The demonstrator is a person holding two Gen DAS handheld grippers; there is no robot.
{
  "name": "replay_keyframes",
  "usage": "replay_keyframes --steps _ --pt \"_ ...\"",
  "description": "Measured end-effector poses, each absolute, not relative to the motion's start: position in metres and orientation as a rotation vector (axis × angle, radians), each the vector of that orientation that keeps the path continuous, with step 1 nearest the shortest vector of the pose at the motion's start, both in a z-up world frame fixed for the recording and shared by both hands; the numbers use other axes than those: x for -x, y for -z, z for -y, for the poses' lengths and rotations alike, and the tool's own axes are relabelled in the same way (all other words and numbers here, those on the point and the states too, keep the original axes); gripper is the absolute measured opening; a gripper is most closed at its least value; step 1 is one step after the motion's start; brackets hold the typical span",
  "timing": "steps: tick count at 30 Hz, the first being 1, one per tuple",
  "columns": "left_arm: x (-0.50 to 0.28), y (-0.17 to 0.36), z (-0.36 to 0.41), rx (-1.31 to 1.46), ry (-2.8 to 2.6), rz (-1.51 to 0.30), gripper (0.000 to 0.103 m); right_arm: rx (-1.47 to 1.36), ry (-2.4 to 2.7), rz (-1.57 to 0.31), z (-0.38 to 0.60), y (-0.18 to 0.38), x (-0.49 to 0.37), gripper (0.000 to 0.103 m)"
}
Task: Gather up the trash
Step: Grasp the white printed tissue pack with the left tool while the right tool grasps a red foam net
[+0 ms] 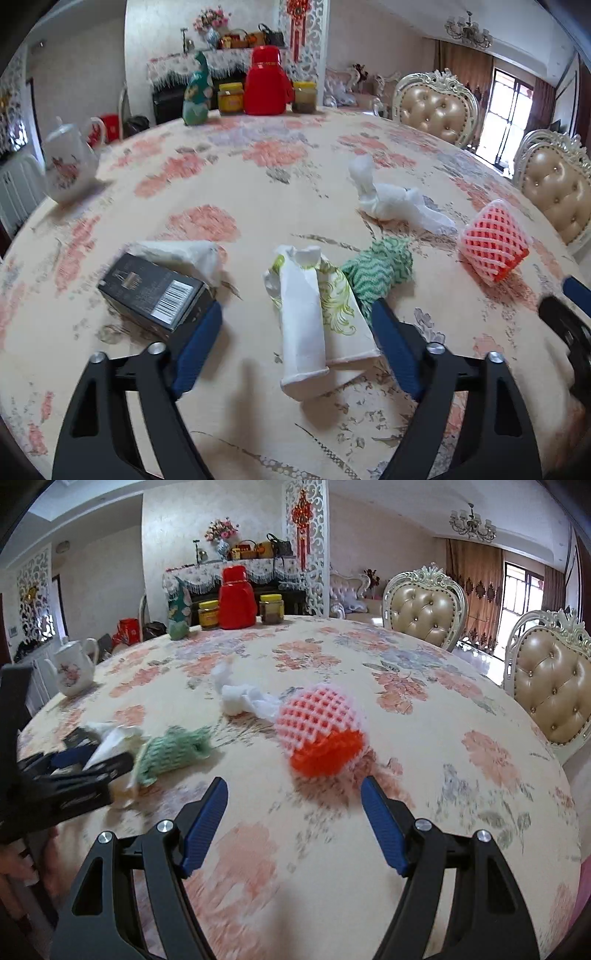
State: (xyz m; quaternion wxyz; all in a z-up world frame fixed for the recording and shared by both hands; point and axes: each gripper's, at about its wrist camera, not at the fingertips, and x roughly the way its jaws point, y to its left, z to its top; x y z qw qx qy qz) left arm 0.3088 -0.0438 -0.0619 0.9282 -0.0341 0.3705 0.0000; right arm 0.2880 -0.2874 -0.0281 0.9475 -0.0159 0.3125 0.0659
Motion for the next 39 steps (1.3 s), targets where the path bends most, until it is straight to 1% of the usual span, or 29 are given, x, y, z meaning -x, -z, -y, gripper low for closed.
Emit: replay_keyframes --steps 1,2,3,4,5,7,10,12,15,19,20,21,23,24,25,26,27,28,29,30,32,34,37,38,39 --pt "-0.309 0.063 0.042 0.078 0.008 -0.763 0.063 0.033 -0.127 -0.639 0.289 0.029 -0.294 0.072" --pt "-0.309 0.064 0.042 0.081 0.013 -0.77 0.051 0.032 -0.114 -0.642 0.291 0.029 -0.302 0.072" --pt "-0.31 0.065 0.042 0.082 0.029 -0.781 0.047 0.03 -0.108 -0.644 0.291 0.029 -0.308 0.072" --pt "-0.31 0.066 0.042 0.082 0.041 -0.785 0.039 0.026 -0.105 -0.646 0.292 0.03 -0.312 0.072" --pt "-0.309 0.066 0.043 0.083 0.055 -0.786 0.03 0.021 -0.102 -0.649 0.292 0.03 -0.318 0.075" --pt "-0.307 0.064 0.043 0.08 0.057 -0.77 0.023 0.025 -0.098 -0.652 0.289 0.031 -0.329 0.078" --pt "-0.299 0.058 0.047 0.044 0.046 -0.717 0.02 0.052 -0.094 -0.673 0.283 0.036 -0.345 0.079" --pt "-0.292 0.053 0.051 0.016 0.038 -0.676 0.02 0.067 -0.085 -0.683 0.28 0.04 -0.355 0.081" --pt "-0.293 0.052 0.05 0.016 0.042 -0.672 0.02 0.094 -0.072 -0.697 0.276 0.045 -0.369 0.083" --pt "-0.294 0.051 0.044 0.038 0.039 -0.679 0.02 0.096 -0.052 -0.748 0.276 0.052 -0.384 0.082" --pt "-0.295 0.051 0.044 0.037 0.04 -0.68 0.02 0.093 -0.05 -0.756 0.277 0.053 -0.385 0.069" --pt "-0.295 0.052 0.044 0.039 0.044 -0.682 0.02 0.087 -0.046 -0.762 0.279 0.054 -0.386 0.05" --pt "-0.294 0.052 0.043 0.057 0.062 -0.685 0.02 0.067 -0.04 -0.765 0.283 0.054 -0.386 0.041" --pt "-0.295 0.052 0.044 0.055 0.065 -0.689 0.02 0.053 -0.036 -0.767 0.286 0.054 -0.386 0.039" --pt "-0.295 0.053 0.044 0.055 0.065 -0.692 0.02 0.041 -0.032 -0.772 0.288 0.055 -0.386 0.039" --pt "-0.296 0.053 0.044 0.056 0.067 -0.694 0.02 0.038 -0.033 -0.777 0.289 0.055 -0.384 0.041" --pt "-0.296 0.053 0.044 0.059 0.071 -0.697 0.021 0.041 -0.038 -0.778 0.289 0.055 -0.381 0.046" --pt "-0.297 0.054 0.044 0.062 0.075 -0.702 0.021 0.045 -0.049 -0.775 0.289 0.054 -0.376 0.052" --pt "-0.298 0.055 0.044 0.064 0.075 -0.709 0.023 0.048 -0.054 -0.77 0.289 0.053 -0.373 0.062" --pt "-0.299 0.056 0.043 0.068 0.077 -0.719 0.023 0.05 -0.058 -0.76 0.29 0.051 -0.368 0.066" --pt "-0.301 0.058 0.042 0.083 0.083 -0.731 0.027 0.049 -0.058 -0.741 0.293 0.044 -0.358 0.069" --pt "-0.303 0.06 0.039 0.1 0.079 -0.74 0.028 0.039 -0.058 -0.715 0.299 0.034 -0.35 0.071" --pt "-0.306 0.062 0.039 0.11 0.088 -0.764 0.029 0.044 -0.064 -0.673 0.304 0.022 -0.344 0.08" --pt "-0.307 0.064 0.04 0.109 0.089 -0.773 0.038 0.053 -0.066 -0.663 0.304 0.02 -0.345 0.084" --pt "-0.309 0.065 0.04 0.108 0.088 -0.787 0.05 0.068 -0.068 -0.659 0.303 0.019 -0.349 0.085"
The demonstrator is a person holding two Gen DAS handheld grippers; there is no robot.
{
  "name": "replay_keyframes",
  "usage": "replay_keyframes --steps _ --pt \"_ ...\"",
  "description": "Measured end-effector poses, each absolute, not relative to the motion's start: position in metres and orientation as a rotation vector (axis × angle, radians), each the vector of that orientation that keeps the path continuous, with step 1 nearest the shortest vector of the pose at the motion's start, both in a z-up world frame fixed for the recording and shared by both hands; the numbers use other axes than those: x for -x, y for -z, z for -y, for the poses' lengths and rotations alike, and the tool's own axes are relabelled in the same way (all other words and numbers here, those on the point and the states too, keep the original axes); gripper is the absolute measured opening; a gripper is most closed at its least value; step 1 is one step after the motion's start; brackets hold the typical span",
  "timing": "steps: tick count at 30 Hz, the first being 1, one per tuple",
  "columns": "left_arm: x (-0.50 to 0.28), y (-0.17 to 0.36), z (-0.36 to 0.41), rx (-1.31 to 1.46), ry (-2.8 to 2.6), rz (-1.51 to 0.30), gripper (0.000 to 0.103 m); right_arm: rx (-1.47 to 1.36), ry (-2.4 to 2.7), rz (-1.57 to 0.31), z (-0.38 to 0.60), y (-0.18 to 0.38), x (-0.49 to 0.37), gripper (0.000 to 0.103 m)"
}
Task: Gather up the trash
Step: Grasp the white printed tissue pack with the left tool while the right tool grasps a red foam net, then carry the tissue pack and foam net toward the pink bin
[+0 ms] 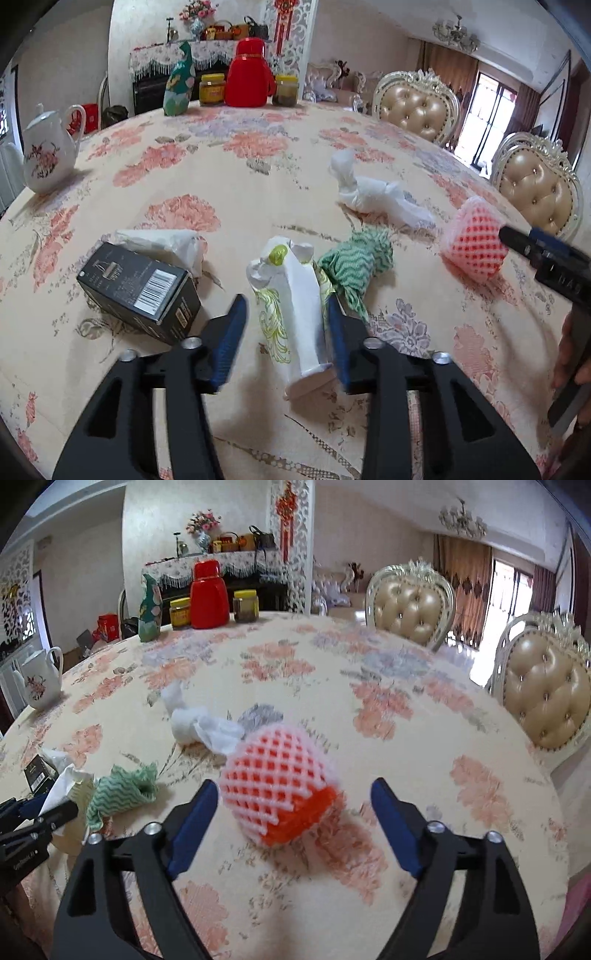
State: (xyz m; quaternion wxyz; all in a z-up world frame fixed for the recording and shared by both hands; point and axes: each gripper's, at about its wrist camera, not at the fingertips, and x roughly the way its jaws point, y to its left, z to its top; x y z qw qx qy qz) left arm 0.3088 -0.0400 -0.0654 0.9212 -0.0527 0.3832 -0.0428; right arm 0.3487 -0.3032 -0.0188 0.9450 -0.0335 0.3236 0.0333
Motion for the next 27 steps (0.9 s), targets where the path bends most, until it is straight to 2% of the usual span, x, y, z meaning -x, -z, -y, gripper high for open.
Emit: replay_keyframes --steps 1,2,6,8,9,10,11,12,14,17,27 --pt "-0.31 0.066 0.039 0.113 0.085 -0.791 0.083 0.078 -0.073 -0.664 0.302 0.019 -0.352 0.085" --pt "-0.308 0.065 0.038 0.14 0.109 -0.778 0.087 0.088 -0.087 -0.672 0.301 0.021 -0.359 0.085" --pt "-0.305 0.062 0.035 0.16 0.093 -0.742 0.085 0.118 -0.108 -0.722 0.297 0.035 -0.385 0.085" --pt "-0.308 0.065 0.034 0.17 0.101 -0.766 0.08 0.125 -0.11 -0.747 0.295 0.043 -0.393 0.082" --pt "-0.311 0.067 0.033 0.181 0.106 -0.784 0.076 0.122 -0.119 -0.758 0.294 0.048 -0.395 0.072" --pt "-0.313 0.069 0.032 0.191 0.107 -0.799 0.066 0.126 -0.126 -0.763 0.293 0.051 -0.395 0.067" --pt "-0.315 0.072 0.031 0.199 0.108 -0.817 0.049 0.131 -0.128 -0.765 0.291 0.053 -0.393 0.054" --pt "-0.318 0.075 0.03 0.208 0.114 -0.843 0.041 0.128 -0.133 -0.764 0.29 0.054 -0.391 0.039" --pt "-0.319 0.077 0.03 0.21 0.123 -0.855 0.033 0.122 -0.133 -0.742 0.289 0.051 -0.384 0.028" --pt "-0.312 0.071 0.037 0.155 0.126 -0.812 0.022 0.105 -0.128 -0.729 0.287 0.049 -0.373 0.025" --pt "-0.282 0.04 0.052 0.058 0.097 -0.617 0.022 0.009 -0.137 -0.664 0.285 0.029 -0.311 0.025"
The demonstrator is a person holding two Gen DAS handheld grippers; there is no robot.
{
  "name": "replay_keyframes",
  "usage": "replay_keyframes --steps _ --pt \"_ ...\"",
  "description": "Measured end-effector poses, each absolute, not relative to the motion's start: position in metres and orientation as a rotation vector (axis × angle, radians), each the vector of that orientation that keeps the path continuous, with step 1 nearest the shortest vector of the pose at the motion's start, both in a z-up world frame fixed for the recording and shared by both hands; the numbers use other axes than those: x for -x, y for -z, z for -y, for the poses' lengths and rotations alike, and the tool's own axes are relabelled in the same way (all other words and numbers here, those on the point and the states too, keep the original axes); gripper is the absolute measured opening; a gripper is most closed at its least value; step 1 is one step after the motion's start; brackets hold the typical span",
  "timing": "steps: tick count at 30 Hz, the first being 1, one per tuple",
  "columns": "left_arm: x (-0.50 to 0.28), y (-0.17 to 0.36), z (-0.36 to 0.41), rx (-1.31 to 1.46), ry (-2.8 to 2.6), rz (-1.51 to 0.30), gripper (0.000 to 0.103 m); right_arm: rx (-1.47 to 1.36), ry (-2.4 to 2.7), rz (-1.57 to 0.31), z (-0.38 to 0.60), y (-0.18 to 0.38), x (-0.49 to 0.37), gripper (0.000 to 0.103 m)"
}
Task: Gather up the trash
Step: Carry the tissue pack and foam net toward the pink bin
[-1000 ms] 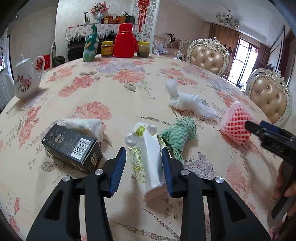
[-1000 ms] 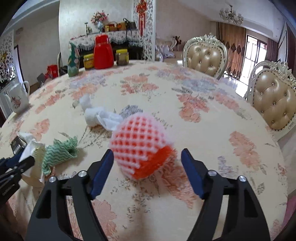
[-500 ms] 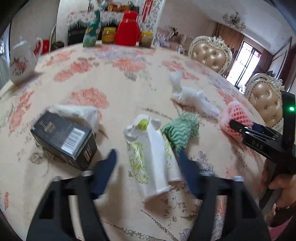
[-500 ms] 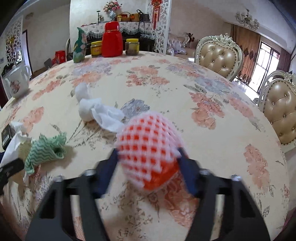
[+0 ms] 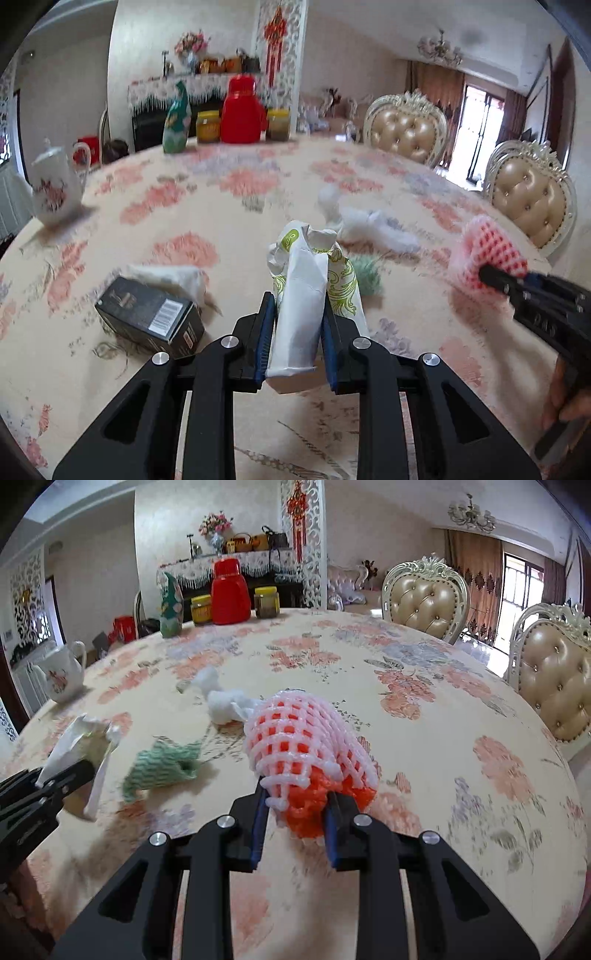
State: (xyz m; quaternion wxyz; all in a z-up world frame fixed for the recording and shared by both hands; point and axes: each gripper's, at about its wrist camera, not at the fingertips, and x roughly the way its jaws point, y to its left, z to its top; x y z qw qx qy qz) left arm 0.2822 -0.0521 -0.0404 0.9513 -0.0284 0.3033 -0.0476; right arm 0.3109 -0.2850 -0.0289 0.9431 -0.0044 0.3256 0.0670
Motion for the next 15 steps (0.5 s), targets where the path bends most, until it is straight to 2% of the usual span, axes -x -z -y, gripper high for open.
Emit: replay_keyframes --steps 15 --pt "-0.25 0.022 0.084 -0.029 0.189 -0.479 0.022 -0.064 -0.069 -0.593 0.293 0.015 -0.222 0.026"
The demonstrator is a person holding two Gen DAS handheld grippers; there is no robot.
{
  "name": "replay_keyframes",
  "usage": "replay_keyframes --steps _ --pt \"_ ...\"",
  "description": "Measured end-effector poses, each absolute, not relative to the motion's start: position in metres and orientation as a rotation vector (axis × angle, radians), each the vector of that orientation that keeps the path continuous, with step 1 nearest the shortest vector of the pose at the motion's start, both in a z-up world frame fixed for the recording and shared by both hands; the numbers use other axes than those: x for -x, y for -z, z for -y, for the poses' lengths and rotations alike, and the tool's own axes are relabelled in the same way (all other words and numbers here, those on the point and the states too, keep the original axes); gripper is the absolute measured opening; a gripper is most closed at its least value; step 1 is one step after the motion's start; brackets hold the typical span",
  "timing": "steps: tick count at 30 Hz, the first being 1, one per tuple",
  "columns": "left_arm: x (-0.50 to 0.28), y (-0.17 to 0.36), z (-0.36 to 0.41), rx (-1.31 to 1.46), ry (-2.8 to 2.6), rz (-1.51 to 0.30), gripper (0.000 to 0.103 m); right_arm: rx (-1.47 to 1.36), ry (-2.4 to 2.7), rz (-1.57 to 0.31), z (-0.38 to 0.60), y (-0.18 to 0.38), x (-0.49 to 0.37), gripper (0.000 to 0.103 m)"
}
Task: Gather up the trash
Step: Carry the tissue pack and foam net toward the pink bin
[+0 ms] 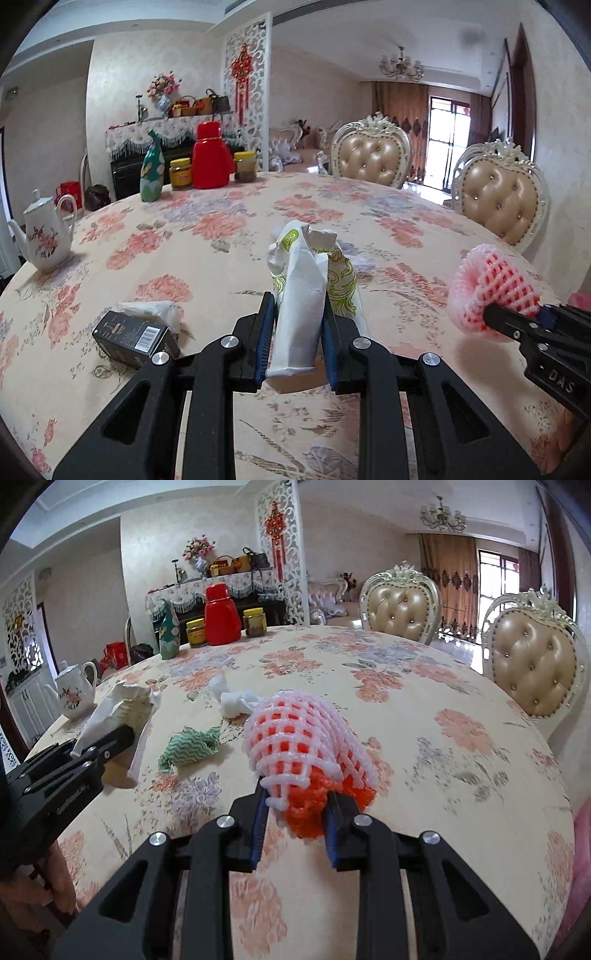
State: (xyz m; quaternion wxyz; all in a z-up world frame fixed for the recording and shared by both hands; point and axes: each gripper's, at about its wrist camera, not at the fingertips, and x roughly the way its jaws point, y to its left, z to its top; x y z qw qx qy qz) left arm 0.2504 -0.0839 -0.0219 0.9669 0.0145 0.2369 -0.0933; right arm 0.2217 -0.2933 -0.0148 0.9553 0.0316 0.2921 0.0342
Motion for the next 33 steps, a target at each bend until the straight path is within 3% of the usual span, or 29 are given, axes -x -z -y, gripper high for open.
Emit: replay_keyframes --steps 33 --pt "-0.143 0.012 0.178 -0.155 0.317 -0.435 0.023 -0.115 -0.059 -0.479 0.365 -0.005 -0.107 0.027"
